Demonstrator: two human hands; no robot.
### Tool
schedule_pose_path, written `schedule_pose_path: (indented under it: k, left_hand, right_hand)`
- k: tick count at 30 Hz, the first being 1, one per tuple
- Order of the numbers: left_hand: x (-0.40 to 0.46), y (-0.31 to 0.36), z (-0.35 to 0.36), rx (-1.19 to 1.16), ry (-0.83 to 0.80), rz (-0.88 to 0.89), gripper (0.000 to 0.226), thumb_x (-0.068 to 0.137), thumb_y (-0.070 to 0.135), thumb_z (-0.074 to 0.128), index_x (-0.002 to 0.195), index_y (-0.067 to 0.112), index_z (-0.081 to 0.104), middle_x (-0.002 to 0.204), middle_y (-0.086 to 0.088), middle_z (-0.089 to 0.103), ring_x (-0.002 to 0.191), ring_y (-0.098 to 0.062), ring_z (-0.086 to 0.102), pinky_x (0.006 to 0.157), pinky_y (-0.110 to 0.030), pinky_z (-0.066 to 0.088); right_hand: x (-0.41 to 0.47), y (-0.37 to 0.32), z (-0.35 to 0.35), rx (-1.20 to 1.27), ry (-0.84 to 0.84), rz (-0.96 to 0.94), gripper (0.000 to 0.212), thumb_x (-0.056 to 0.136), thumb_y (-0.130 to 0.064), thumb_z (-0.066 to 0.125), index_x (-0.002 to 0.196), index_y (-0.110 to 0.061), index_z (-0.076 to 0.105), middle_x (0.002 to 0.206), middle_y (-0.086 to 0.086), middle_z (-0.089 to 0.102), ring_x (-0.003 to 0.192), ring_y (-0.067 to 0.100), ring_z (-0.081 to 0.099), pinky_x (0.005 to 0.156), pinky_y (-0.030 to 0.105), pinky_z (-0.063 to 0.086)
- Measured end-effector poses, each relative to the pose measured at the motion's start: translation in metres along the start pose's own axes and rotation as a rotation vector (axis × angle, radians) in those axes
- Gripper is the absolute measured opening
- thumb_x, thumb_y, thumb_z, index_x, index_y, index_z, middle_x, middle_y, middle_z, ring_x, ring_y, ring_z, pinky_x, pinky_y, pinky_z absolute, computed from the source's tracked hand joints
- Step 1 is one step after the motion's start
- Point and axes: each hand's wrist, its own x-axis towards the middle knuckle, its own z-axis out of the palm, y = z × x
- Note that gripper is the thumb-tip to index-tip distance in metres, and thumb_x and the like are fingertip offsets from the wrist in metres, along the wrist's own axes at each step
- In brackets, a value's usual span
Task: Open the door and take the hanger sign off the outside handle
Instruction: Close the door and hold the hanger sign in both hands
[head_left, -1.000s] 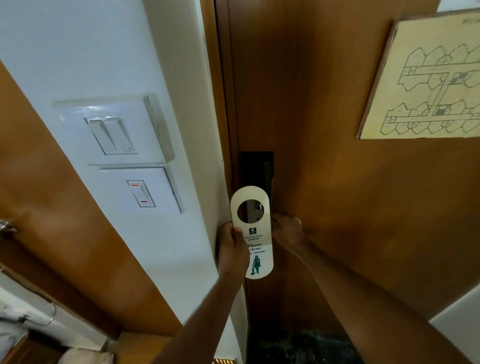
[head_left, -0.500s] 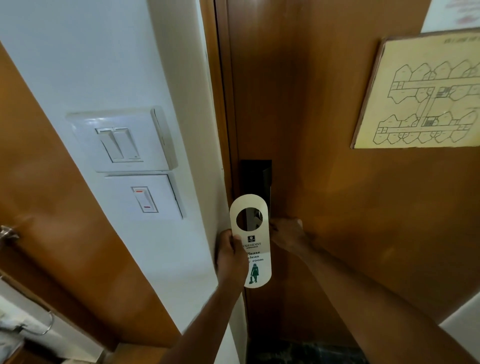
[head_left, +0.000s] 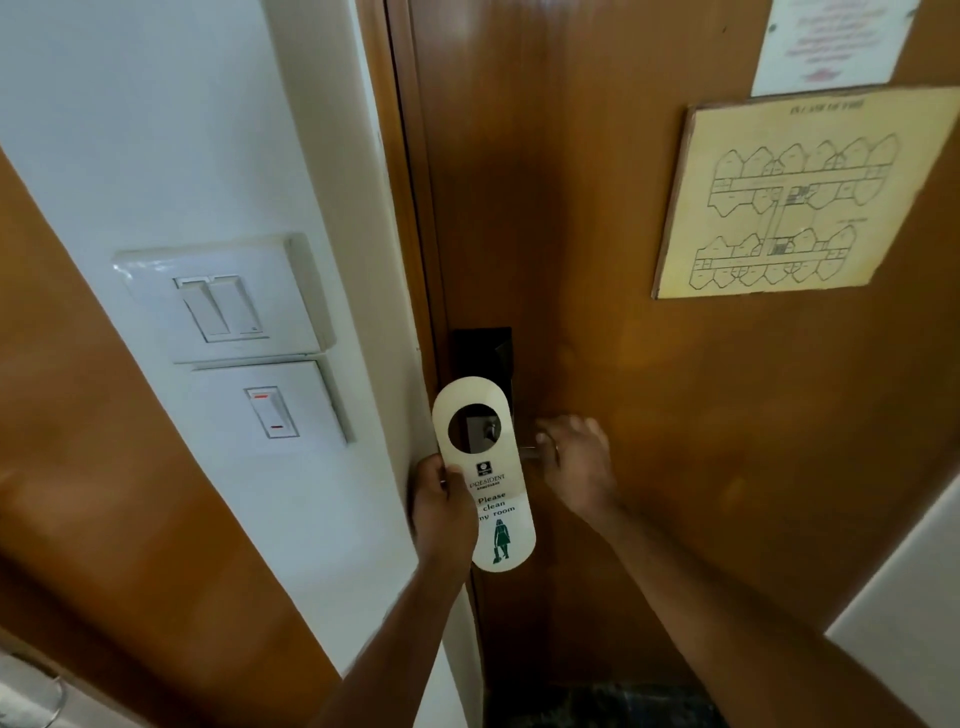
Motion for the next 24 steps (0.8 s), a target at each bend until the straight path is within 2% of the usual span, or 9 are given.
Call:
schedule_pose_path:
  k: [2, 4, 6, 9, 12, 14, 17, 20, 24]
  left_hand:
    - [-0.003, 0.004, 0.002, -0.018, -0.019, 0.012, 0.01, 0.099, 0.025, 0.05, 0.098, 0.029, 0.059, 0.089, 0.014, 0.073, 0.077, -0.002, 0.071, 0.055, -0.019, 0.052]
    - [-0.01, 0.009, 0.009, -0.097, -0.061, 0.008, 0.009, 0.1, 0.022, 0.051, 0.101, 0.027, 0.058, 0.085, 0.019, 0.073, 0.075, 0.007, 0.069, 0.046, -0.009, 0.048]
    - [-0.016, 0.014, 0.02, -0.217, -0.125, -0.037, 0.009, 0.1, 0.015, 0.051, 0.103, 0.02, 0.058, 0.086, 0.012, 0.072, 0.075, 0.007, 0.07, 0.047, -0.008, 0.049]
    - [-0.028, 0.021, 0.042, -0.322, -0.261, -0.131, 0.009, 0.101, 0.012, 0.051, 0.105, 0.019, 0.055, 0.098, 0.004, 0.074, 0.08, 0.0, 0.074, 0.052, -0.013, 0.054]
    - [-0.043, 0.021, 0.065, -0.369, -0.422, -0.181, 0.01, 0.103, 0.014, 0.051, 0.112, 0.017, 0.055, 0.107, -0.002, 0.076, 0.089, -0.009, 0.076, 0.06, -0.022, 0.059]
    - [-0.052, 0.021, 0.082, -0.375, -0.53, -0.208, 0.013, 0.101, 0.015, 0.055, 0.113, 0.02, 0.058, 0.11, -0.002, 0.077, 0.094, -0.013, 0.076, 0.069, -0.032, 0.062]
    - [-0.064, 0.031, 0.101, -0.417, -0.665, -0.267, 0.016, 0.097, 0.01, 0.062, 0.107, 0.023, 0.064, 0.098, 0.002, 0.08, 0.093, -0.017, 0.077, 0.071, -0.036, 0.064]
    - [-0.084, 0.04, 0.119, -0.398, -0.789, -0.294, 0.016, 0.093, 0.006, 0.066, 0.1, 0.02, 0.066, 0.09, 0.0, 0.081, 0.089, -0.02, 0.078, 0.068, -0.033, 0.065]
    - [-0.148, 0.048, 0.14, -0.339, -0.989, -0.343, 0.015, 0.092, 0.006, 0.069, 0.107, 0.009, 0.067, 0.097, -0.008, 0.081, 0.09, -0.025, 0.078, 0.067, -0.031, 0.064]
  right_hand:
    - [-0.033, 0.011, -0.004, 0.173, 0.077, 0.176, 0.032, 0.104, -0.03, 0.047, 0.126, -0.013, 0.064, 0.121, 0.01, 0.068, 0.116, 0.028, 0.058, 0.098, 0.048, 0.05]
    - [-0.071, 0.021, -0.007, 0.514, -0.023, 0.421, 0.038, 0.102, -0.045, 0.048, 0.112, -0.013, 0.065, 0.112, 0.013, 0.071, 0.109, 0.031, 0.065, 0.088, 0.043, 0.054]
    - [-0.104, 0.032, -0.012, 0.833, -0.164, 0.605, 0.045, 0.092, -0.057, 0.05, 0.1, -0.016, 0.067, 0.099, 0.009, 0.076, 0.099, 0.032, 0.07, 0.084, 0.038, 0.056]
    - [-0.136, 0.042, -0.026, 1.062, -0.247, 0.652, 0.029, 0.096, -0.036, 0.062, 0.117, -0.015, 0.066, 0.114, 0.006, 0.078, 0.107, 0.025, 0.073, 0.091, 0.041, 0.06]
    - [-0.149, 0.048, -0.047, 1.064, -0.113, 0.779, 0.015, 0.097, -0.009, 0.063, 0.111, -0.007, 0.067, 0.113, 0.007, 0.079, 0.103, 0.022, 0.076, 0.08, 0.032, 0.063]
    - [-0.159, 0.054, -0.068, 1.055, 0.027, 0.882, 0.013, 0.097, -0.003, 0.061, 0.106, -0.008, 0.069, 0.11, 0.008, 0.08, 0.099, 0.023, 0.077, 0.077, 0.036, 0.063]
    - [-0.184, 0.064, -0.105, 0.971, 0.159, 0.966, 0.011, 0.096, -0.005, 0.064, 0.102, -0.011, 0.07, 0.106, 0.007, 0.081, 0.099, 0.027, 0.076, 0.086, 0.047, 0.062]
    - [-0.219, 0.075, -0.143, 0.924, 0.283, 1.018, 0.014, 0.095, -0.006, 0.066, 0.106, -0.011, 0.073, 0.107, 0.009, 0.08, 0.097, 0.03, 0.077, 0.087, 0.049, 0.062]
    - [-0.279, 0.091, -0.192, 0.922, 0.621, 1.137, 0.015, 0.091, -0.007, 0.071, 0.105, -0.01, 0.073, 0.102, 0.012, 0.081, 0.085, 0.028, 0.08, 0.068, 0.038, 0.067]
